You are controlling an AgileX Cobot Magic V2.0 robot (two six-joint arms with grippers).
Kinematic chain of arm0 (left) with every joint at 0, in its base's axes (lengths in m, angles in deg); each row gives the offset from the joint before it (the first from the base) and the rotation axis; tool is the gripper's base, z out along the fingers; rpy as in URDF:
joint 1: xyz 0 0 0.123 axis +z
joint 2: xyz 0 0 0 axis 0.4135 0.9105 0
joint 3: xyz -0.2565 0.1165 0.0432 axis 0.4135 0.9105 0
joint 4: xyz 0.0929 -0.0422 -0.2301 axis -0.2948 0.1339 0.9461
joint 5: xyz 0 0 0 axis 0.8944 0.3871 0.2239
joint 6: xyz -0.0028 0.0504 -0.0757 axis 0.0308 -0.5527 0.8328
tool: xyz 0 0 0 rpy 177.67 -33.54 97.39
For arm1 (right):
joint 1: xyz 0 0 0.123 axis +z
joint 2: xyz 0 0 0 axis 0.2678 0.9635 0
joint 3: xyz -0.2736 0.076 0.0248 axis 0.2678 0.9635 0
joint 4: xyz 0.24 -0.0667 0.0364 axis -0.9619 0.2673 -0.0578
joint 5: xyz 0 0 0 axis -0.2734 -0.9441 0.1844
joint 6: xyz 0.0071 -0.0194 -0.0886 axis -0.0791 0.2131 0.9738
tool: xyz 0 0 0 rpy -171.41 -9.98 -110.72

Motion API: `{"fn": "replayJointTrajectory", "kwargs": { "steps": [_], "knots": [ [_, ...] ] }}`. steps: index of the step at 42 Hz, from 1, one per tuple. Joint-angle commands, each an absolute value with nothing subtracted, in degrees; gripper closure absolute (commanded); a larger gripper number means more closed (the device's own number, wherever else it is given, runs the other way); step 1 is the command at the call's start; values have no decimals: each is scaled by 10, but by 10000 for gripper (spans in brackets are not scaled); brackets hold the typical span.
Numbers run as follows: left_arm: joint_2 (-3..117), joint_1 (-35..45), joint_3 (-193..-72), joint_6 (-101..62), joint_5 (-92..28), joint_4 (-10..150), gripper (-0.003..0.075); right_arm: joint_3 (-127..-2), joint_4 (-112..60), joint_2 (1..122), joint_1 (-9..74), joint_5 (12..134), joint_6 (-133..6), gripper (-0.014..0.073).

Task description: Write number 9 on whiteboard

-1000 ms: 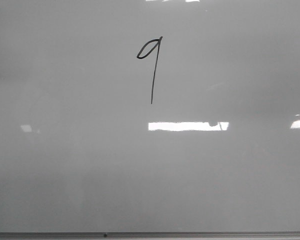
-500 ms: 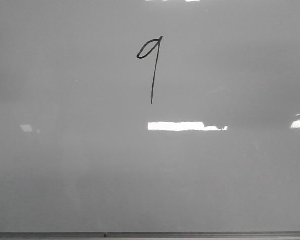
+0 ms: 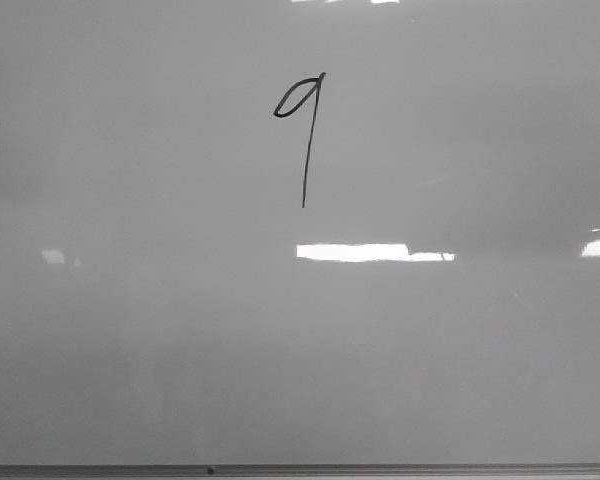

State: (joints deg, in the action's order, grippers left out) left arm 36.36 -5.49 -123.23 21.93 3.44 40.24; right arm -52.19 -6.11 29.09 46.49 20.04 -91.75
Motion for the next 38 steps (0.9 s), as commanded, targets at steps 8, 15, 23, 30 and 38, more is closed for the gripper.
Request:
{"fn": "replayJointTrajectory", "kwargs": {
  "steps": [8,15,23,30,38],
  "knots": [
    [363,-59,-1246,220,-4,405,739,-534,-51,296,462,230,-916,662],
    [344,-42,-1232,220,-11,397,739,-534,-51,296,462,231,-916,661],
    [264,60,-1134,220,-120,379,739,-534,-51,296,462,230,-916,661],
    [164,155,-990,220,-239,382,739,-534,-51,296,462,230,-916,661],
    [61,222,-850,220,-348,389,739,-534,-51,296,462,230,-916,661]
  ]
}}
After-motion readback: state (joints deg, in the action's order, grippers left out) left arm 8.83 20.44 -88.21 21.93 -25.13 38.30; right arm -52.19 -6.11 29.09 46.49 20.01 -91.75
